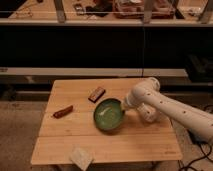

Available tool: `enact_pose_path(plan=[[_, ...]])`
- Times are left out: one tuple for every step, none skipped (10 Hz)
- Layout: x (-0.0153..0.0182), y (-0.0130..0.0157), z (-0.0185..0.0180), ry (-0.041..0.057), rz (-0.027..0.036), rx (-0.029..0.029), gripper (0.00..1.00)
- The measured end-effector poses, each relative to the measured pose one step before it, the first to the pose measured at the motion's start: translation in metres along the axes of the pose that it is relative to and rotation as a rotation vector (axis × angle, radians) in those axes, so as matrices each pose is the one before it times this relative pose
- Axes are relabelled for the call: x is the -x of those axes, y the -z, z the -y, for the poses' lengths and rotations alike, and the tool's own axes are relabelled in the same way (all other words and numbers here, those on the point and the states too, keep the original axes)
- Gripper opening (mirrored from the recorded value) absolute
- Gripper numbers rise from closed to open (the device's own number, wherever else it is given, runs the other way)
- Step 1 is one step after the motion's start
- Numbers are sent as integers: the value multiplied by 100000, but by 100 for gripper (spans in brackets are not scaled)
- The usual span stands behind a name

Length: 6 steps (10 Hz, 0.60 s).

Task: Drag the ceramic bowl in a circle

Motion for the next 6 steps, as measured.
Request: enact_pose_path(plan=[[860, 529, -2092, -4702, -515, 731, 0], [629, 327, -890, -2225, -93, 390, 0], [994, 347, -1035, -2610, 35, 463, 0], [1487, 443, -1255, -2736, 224, 866, 0], [1180, 293, -708, -1549, 316, 526, 0], [1403, 232, -532, -1382, 579, 492, 0]])
